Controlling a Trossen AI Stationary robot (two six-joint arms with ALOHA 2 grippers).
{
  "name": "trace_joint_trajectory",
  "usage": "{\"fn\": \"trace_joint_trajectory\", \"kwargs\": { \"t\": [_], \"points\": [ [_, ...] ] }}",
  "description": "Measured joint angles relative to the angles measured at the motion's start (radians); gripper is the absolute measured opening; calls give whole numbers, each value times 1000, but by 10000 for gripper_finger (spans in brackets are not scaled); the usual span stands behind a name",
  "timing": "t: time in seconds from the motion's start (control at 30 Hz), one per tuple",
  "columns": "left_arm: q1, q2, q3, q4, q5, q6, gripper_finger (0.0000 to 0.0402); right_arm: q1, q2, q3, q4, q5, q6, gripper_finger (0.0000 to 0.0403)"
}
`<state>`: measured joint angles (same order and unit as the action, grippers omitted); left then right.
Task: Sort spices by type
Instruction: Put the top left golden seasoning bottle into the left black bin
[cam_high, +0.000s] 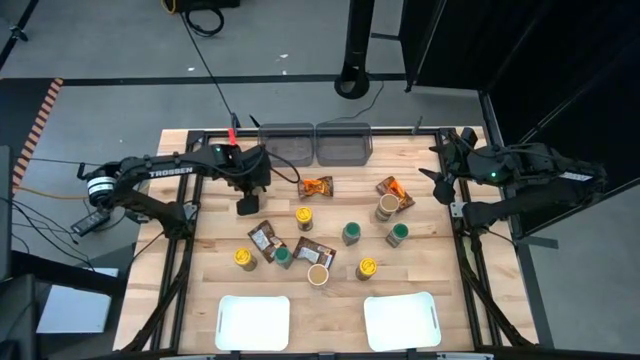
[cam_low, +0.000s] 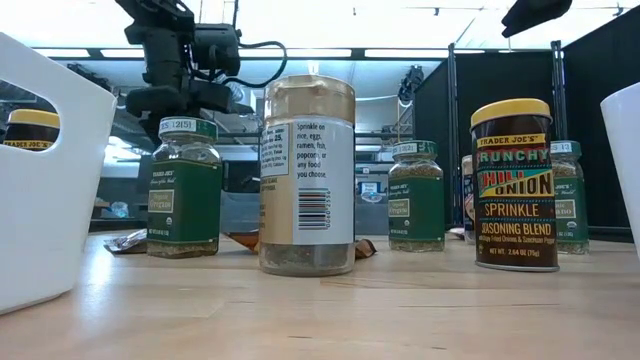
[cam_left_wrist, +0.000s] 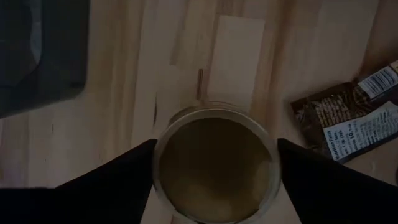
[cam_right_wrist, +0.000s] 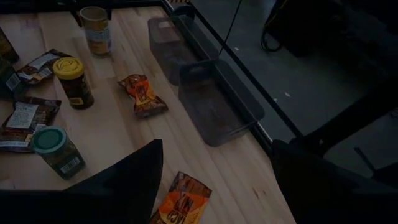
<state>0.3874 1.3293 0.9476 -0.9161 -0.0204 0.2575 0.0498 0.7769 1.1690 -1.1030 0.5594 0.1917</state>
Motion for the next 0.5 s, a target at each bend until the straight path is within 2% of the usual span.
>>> {"fn": "trace_joint_trajectory", "kwargs": {
  "t": [0.13, 0.3, 0.5],
  "points": [
    [0, -1, 2, 1, 0, 8, 260, 0, 0, 0, 0, 0, 0, 302],
    [0, -1, 2, 0, 0, -4, 259, 0, 0, 0, 0, 0, 0, 302],
    [0, 2, 60, -28, 0, -110, 259, 0, 0, 0, 0, 0, 0, 298]
  ]
}}
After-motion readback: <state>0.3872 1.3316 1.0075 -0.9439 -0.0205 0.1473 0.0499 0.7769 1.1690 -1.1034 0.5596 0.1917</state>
